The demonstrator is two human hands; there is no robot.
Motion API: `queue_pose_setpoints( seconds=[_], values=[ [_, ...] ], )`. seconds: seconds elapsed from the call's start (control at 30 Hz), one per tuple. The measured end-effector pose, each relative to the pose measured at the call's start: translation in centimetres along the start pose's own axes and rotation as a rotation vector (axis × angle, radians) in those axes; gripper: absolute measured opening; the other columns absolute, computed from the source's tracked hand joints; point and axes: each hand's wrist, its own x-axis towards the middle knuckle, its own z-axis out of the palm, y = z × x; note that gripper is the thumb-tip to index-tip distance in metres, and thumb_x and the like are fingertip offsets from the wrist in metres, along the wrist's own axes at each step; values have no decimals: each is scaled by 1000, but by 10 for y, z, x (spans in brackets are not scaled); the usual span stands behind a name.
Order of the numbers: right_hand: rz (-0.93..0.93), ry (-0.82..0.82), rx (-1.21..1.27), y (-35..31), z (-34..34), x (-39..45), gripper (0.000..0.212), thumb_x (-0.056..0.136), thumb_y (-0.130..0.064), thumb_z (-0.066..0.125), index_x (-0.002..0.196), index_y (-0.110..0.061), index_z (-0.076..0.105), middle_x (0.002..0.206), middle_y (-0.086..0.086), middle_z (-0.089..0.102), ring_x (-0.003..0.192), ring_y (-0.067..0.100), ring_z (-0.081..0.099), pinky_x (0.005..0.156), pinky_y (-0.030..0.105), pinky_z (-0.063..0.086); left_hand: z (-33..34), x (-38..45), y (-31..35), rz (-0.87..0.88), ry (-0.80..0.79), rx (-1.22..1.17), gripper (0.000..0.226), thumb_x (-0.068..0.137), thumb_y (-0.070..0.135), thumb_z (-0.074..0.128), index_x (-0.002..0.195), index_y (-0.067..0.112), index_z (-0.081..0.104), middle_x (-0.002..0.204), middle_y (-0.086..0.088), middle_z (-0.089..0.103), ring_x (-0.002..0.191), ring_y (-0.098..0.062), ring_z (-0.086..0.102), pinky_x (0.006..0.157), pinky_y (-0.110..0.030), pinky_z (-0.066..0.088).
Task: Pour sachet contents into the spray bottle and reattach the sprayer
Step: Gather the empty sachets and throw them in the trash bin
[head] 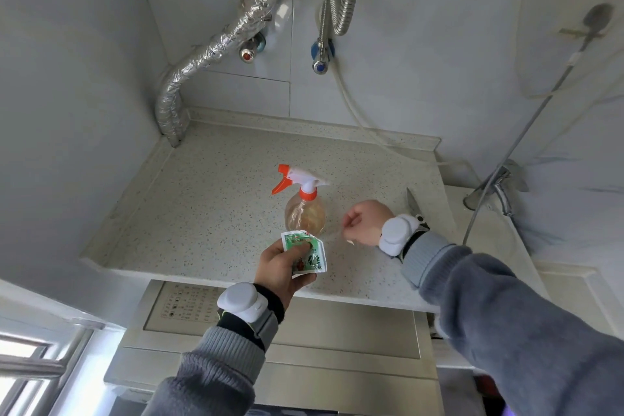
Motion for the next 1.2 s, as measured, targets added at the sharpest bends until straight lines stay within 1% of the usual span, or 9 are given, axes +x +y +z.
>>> queue_pose_setpoints(
  seconds=[0.07, 0.13, 0.27, 0.33, 0.53, 0.67, 0.93, 1.03, 1.2],
  values=[
    [-46, 30, 107, 1, -15, -8, 11, 75, -16, 77, 75, -23, 68, 58, -12, 67, 54, 5, 64, 59, 23, 54, 7, 1, -3, -13, 13, 13, 11, 84, 0, 65, 81, 9, 71, 71, -12, 71, 60, -24, 67, 52, -32, 54],
    [-95, 57, 171, -1, -23, -16, 7, 75, -17, 78, 75, -18, 71, 55, -6, 69, 48, 6, 63, 56, 25, 56, 17, 1, -7, -19, 35, 23, 8, 85, 2, 65, 88, 8, 70, 75, -12, 73, 64, -25, 69, 55, -33, 55],
    [-154, 64, 305, -8, -23, -28, 7, 75, -12, 78, 74, -17, 72, 63, 1, 73, 55, 12, 70, 56, 22, 57, 38, 1, -10, -8, 52, 13, 10, 85, 4, 66, 95, 7, 68, 81, -12, 74, 78, -29, 70, 59, -36, 57],
    [-179, 56, 314, -8, -21, -32, 10, 75, -12, 77, 73, -20, 72, 63, -1, 73, 57, 12, 72, 57, 22, 58, 48, 0, -9, -9, 22, 2, 12, 84, 5, 68, 96, 6, 68, 79, -11, 75, 77, -29, 71, 60, -36, 57],
    [-229, 215, 160, 8, -23, -42, 24, 70, -23, 80, 61, -39, 64, 56, -20, 65, 59, -8, 63, 62, 11, 50, 70, -5, -13, 55, -98, 19, 11, 85, 3, 67, 93, 8, 69, 82, -10, 74, 74, -21, 72, 61, -34, 56],
    [-220, 291, 205, 33, -26, -51, 22, 68, -26, 82, 62, -36, 63, 62, -17, 67, 61, -9, 62, 54, 5, 44, 87, -8, -24, 54, -121, 54, 12, 87, -1, 63, 97, 5, 67, 81, -9, 73, 72, -19, 71, 59, -30, 56],
    [-257, 373, 221, 49, -41, -66, 8, 77, -30, 79, 76, -30, 70, 73, -18, 65, 64, -15, 56, 59, 0, 40, 109, -6, -24, 71, -123, 77, 12, 86, -2, 64, 94, 6, 67, 75, -7, 73, 67, -19, 69, 55, -29, 55],
    [-215, 393, 253, 54, -48, -78, 6, 81, -32, 75, 83, -28, 71, 80, -17, 67, 64, -12, 56, 61, 0, 41, 110, -6, -24, 61, -131, 72, 12, 85, -3, 64, 93, 5, 67, 74, -8, 73, 66, -20, 69, 53, -29, 55],
    [-80, 424, 268, 74, -60, -116, 2, 83, -27, 70, 82, -29, 70, 72, -21, 63, 61, -15, 53, 59, 1, 40, 117, -10, -30, 54, -215, 130, 12, 85, -3, 65, 90, 7, 69, 75, -7, 73, 65, -20, 68, 54, -29, 56]
  ],
)
